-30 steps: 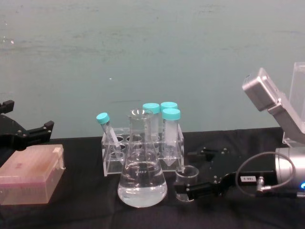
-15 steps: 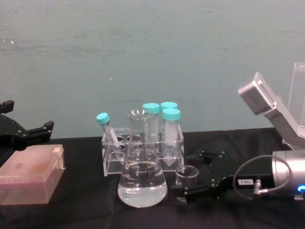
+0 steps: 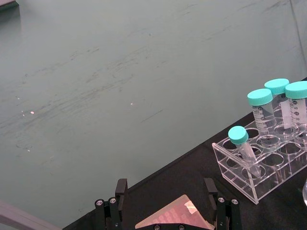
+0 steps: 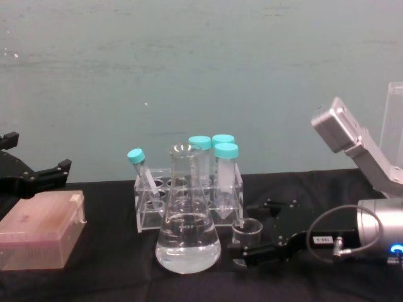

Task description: Place the experimental apparatus aside using one hand.

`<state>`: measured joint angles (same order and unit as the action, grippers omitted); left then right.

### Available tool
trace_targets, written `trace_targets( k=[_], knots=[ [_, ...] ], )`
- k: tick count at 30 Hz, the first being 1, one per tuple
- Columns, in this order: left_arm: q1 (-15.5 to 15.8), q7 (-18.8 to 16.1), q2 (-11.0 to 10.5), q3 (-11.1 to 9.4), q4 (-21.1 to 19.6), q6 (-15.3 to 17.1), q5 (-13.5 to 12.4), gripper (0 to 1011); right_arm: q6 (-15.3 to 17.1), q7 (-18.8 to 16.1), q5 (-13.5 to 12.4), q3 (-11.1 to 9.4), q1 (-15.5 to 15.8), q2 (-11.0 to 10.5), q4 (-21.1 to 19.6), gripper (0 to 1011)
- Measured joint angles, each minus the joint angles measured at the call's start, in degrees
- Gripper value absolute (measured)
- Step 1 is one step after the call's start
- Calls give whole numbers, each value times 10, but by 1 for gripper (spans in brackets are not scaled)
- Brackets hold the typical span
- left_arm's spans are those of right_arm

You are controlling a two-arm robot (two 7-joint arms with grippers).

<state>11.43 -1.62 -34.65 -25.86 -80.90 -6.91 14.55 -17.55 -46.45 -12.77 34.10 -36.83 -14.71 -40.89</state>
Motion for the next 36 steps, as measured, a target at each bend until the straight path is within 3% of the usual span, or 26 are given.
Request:
trace_targets(
  k=[36],
  knots=[
    [0,0,0,0,0,0,0,1000,4,1,5,-6,-5,5,9,1000]
  ],
)
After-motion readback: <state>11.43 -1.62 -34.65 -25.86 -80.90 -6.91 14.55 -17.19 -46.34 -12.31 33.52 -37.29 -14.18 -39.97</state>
